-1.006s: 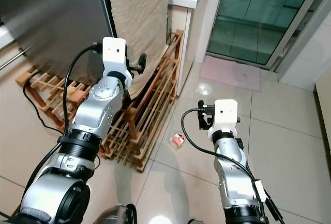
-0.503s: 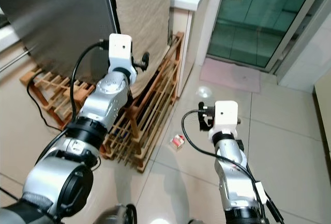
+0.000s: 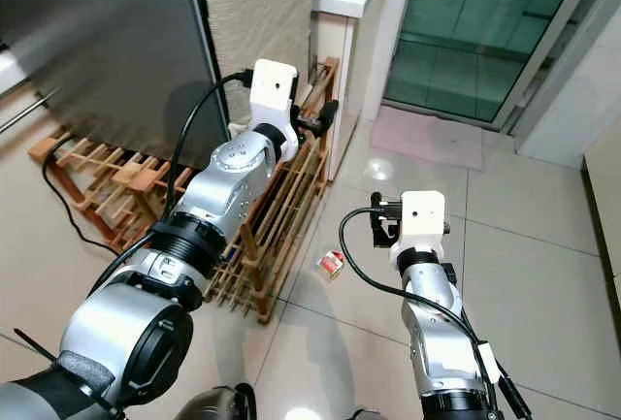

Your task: Restocking fridge

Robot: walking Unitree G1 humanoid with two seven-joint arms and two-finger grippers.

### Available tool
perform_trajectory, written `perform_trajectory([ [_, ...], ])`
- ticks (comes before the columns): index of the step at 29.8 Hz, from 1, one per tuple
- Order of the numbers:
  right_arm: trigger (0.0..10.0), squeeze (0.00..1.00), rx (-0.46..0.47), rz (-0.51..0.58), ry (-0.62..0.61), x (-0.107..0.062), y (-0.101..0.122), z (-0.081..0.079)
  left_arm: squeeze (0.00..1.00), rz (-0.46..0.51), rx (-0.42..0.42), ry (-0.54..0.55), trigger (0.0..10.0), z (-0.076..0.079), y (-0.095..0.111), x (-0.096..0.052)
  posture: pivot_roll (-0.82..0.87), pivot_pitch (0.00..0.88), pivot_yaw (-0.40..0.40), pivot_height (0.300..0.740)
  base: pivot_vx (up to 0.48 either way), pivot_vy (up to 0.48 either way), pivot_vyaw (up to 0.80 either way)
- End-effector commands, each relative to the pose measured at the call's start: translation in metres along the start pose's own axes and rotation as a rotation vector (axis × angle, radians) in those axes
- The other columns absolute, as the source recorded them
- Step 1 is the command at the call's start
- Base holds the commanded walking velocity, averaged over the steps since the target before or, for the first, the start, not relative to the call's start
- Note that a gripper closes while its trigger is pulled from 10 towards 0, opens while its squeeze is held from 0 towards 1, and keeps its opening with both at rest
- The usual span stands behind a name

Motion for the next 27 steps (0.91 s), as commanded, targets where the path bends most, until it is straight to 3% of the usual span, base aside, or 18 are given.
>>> perform_trajectory([
  [1, 10.0, 0.00, -0.002, 0.006, -0.012, -0.001, 0.002, 0.003, 0.00, 0.031, -0.036, -0.138, 10.0, 0.051, 0.003, 0.008, 0.03, 0.063, 0.033, 0.740, 0.000, 0.000, 0.00],
  [6, 10.0, 0.00, 0.011, 0.016, -0.019, 0.000, 0.005, 0.003, 0.00, 0.054, 0.024, -0.144, 10.0, 0.042, 0.005, -0.001, 0.03, 0.065, 0.034, 0.740, 0.000, 0.000, 0.00],
  [8, 10.0, 0.00, 0.019, 0.032, -0.032, -0.002, 0.009, 0.006, 0.00, 0.094, 0.059, -0.112, 10.0, 0.019, 0.006, -0.017, 0.03, 0.065, 0.035, 0.740, 0.000, 0.000, 0.00],
  [9, 10.0, 0.00, 0.019, 0.032, -0.032, -0.002, 0.009, 0.006, 0.00, 0.094, 0.059, -0.112, 10.0, 0.019, 0.006, -0.017, 0.03, 0.065, 0.035, 0.740, 0.000, 0.000, 0.00],
  [11, 10.0, 0.00, 0.024, 0.043, -0.037, -0.003, 0.011, 0.008, 0.00, 0.110, 0.063, -0.077, 10.0, -0.002, 0.005, -0.030, 0.04, 0.061, 0.034, 0.740, 0.000, 0.000, 0.00],
  [12, 10.0, 0.00, 0.024, 0.043, -0.037, -0.003, 0.011, 0.008, 0.00, 0.110, 0.063, -0.077, 10.0, -0.002, 0.005, -0.030, 0.04, 0.061, 0.034, 0.740, 0.000, 0.000, 0.00],
  [15, 10.0, 0.00, 0.037, 0.047, -0.031, -0.004, 0.010, 0.007, 0.00, 0.085, 0.132, 0.103, 10.0, -0.061, -0.010, -0.059, 0.06, 0.052, 0.033, 0.740, 0.000, 0.000, 0.00],
  [16, 10.0, 0.00, 0.037, 0.047, -0.031, -0.004, 0.010, 0.007, 0.00, 0.085, 0.132, 0.103, 10.0, -0.061, -0.010, -0.059, 0.06, 0.052, 0.033, 0.740, 0.000, 0.000, 0.00],
  [17, 10.0, 0.00, 0.040, 0.048, -0.030, -0.003, 0.009, 0.007, 0.00, 0.069, 0.161, 0.153, 10.0, -0.075, -0.016, -0.068, 0.07, 0.046, 0.032, 0.740, 0.000, 0.000, 0.00],
  [18, 10.0, 0.00, 0.045, 0.054, -0.031, -0.002, 0.010, 0.008, 0.00, 0.025, 0.188, 0.233, 10.0, -0.097, -0.033, -0.086, 0.07, 0.037, 0.031, 0.740, 0.000, 0.000, 0.00],
  [20, 10.0, 0.00, 0.046, 0.055, -0.032, -0.001, 0.010, 0.008, 0.00, 0.008, 0.206, 0.254, 10.0, -0.103, -0.039, -0.093, 0.07, 0.037, 0.031, 0.740, 0.000, 0.000, 0.00],
  [21, 10.0, 0.00, 0.050, 0.057, -0.032, 0.000, 0.011, 0.008, 0.00, -0.015, 0.187, 0.275, 10.0, -0.105, -0.051, -0.104, 0.07, 0.036, 0.032, 0.740, 0.000, 0.000, 0.00],
  [23, 10.0, 0.01, 0.053, 0.057, -0.032, 0.000, 0.011, 0.008, 0.00, -0.023, 0.158, 0.288, 10.0, -0.105, -0.056, -0.108, 0.08, 0.032, 0.033, 0.740, 0.000, 0.000, 0.00],
  [27, 10.0, 0.03, 0.062, 0.049, -0.027, 0.001, 0.008, 0.007, 0.00, -0.015, 0.124, 0.291, 10.0, -0.089, -0.064, -0.112, 0.08, 0.026, 0.025, 0.740, 0.000, 0.000, 0.67],
])
Point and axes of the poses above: a point about 5 cm out from each wrist's last joint towards the gripper, its own x axis pointing out of the wrist towards the gripper, its own y axis along the axis of the wrist's last joint, z = x × y, the point moved 5 cm from there along x, pointing out of the wrist towards the gripper, and after that the axes turned 14 degrees about -x, right-handed, at the moved point
